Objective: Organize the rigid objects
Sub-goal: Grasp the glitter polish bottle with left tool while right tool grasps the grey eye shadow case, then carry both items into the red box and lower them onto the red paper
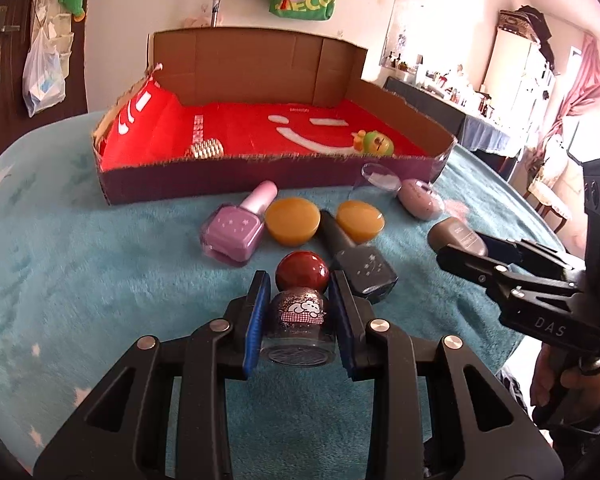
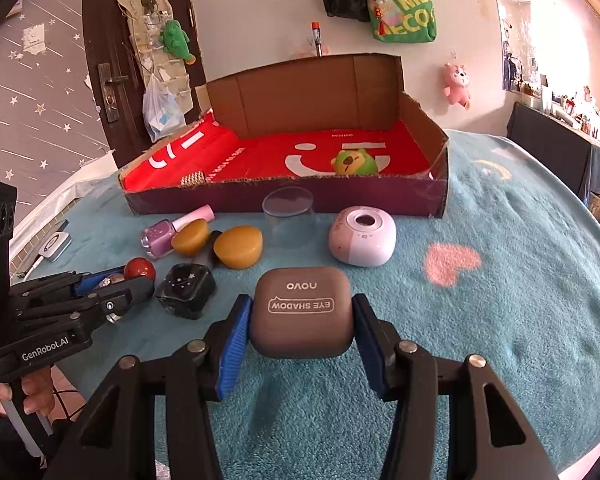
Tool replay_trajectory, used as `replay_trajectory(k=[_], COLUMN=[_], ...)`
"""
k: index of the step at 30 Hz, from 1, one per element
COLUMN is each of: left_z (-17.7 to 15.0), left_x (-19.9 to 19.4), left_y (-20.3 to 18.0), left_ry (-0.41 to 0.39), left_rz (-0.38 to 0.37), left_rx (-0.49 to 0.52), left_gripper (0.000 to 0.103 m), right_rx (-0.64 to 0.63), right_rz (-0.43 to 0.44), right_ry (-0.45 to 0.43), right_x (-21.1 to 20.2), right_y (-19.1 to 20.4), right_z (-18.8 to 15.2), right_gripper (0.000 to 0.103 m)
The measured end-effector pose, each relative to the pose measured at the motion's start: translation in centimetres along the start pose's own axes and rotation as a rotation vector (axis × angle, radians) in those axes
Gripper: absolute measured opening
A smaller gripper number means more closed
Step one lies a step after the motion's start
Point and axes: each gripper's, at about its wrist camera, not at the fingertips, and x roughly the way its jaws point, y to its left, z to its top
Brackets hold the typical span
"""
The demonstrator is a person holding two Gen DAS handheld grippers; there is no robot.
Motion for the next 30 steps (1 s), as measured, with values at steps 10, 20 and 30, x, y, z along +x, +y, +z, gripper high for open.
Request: replay_trajectory(k=[10,20,30], left_z=[3.6,9.7,12.7], left_x=[0.0,3.6,9.5], left_y=[0.1,0.7,2.1], left_ry=[-0.022,-0.020,0.095], left_rz=[-0.045,-0.069,-0.062], left_rx=[0.008,0.061,0.133], left_gripper=[0.029,0.029,0.029], right_rx=[-0.023,-0.135,-0.215], right_rz=[0.065,0.129,0.188], right_ry=[-0.021,-0.002,0.133], right_x=[0.0,3.8,10.2], right_y=[0.8,1.0,1.1], right_z=[2.7,10.0,12.6], right_gripper=[0.053,0.053,0.053])
